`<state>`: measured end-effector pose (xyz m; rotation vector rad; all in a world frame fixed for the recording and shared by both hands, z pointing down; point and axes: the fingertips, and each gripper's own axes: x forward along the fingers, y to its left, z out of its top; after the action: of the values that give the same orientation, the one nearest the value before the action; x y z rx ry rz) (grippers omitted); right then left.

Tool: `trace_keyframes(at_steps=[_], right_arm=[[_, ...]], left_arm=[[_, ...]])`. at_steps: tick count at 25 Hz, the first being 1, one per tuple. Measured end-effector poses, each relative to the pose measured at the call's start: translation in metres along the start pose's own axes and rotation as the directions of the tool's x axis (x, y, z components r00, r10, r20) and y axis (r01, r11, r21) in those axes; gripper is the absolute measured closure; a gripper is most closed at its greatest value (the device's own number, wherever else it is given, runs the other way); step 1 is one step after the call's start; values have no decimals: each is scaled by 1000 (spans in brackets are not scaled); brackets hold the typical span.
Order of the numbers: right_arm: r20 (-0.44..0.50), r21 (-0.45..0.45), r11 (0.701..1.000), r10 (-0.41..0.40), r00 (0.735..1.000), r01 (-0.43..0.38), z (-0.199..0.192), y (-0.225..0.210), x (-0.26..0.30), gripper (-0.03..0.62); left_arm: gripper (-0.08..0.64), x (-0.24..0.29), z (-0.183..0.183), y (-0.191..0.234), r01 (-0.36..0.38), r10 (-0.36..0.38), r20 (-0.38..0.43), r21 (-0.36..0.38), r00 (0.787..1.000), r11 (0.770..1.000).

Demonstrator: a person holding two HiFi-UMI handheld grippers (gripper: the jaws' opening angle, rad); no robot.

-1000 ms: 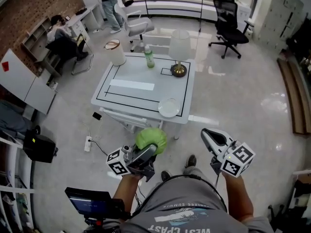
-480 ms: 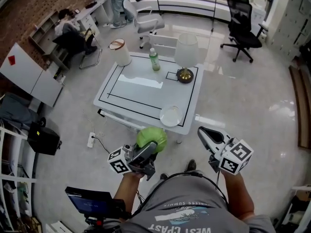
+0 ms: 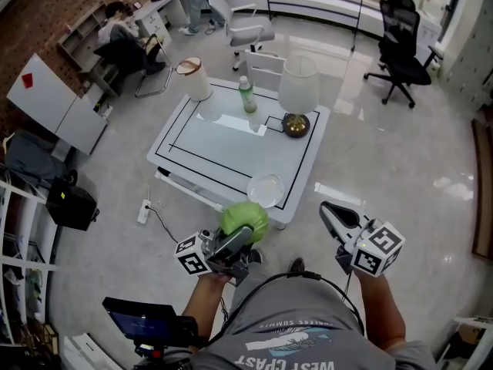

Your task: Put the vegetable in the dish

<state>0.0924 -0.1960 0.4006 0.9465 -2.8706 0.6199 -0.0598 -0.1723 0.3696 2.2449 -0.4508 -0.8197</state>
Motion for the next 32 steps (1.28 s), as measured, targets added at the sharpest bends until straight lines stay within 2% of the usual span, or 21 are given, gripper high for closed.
trace_keyframes(at_steps=[7, 15, 21, 27, 32], right_arm=[[5, 10, 1000, -10, 1000, 10, 9, -8, 30, 584], [-19, 61, 995, -80, 997, 81, -3, -28, 52, 584], [-46, 90, 990, -109, 993, 113, -13, -36, 64, 584], [-73, 101, 985, -132, 988, 139, -19, -40, 74, 584], [-115, 116, 983, -129, 985, 143, -36, -42, 86, 584]], left_arm=[[264, 4, 4, 54, -41, 37, -87, -47, 996, 998], [264, 8, 6, 114, -73, 51, -210, -96, 976, 993], [264, 10, -8, 154, -100, 59, -290, -130, 955, 987], [264, 2, -32, 194, -157, 83, -381, -168, 921, 973], [264, -8, -46, 218, -193, 97, -411, -201, 907, 960]])
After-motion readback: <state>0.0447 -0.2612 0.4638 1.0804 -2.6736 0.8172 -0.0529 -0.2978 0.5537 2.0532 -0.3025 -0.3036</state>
